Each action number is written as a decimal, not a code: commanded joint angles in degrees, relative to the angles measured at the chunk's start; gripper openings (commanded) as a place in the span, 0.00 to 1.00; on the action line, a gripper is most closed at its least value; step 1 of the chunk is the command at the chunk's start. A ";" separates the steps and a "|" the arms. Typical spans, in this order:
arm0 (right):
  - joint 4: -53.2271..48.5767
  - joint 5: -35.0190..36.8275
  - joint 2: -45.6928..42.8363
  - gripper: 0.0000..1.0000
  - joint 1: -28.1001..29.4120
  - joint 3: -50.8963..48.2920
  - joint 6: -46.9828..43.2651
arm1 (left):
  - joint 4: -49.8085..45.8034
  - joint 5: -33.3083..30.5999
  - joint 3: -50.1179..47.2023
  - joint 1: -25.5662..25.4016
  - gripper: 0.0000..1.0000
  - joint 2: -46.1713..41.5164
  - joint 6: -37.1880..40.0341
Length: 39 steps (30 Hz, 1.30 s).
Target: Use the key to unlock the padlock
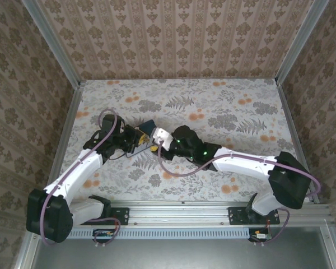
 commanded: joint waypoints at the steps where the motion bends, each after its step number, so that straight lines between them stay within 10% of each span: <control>1: 3.19 3.29 1.91 0.42 0.67 1.15 -10.26 | 0.19 0.45 2.62 0.08 0.00 -2.09 1.45; 39: 4.34 9.18 11.79 0.22 0.93 7.79 -11.68 | 0.71 -0.15 2.60 -1.95 0.00 -2.07 0.55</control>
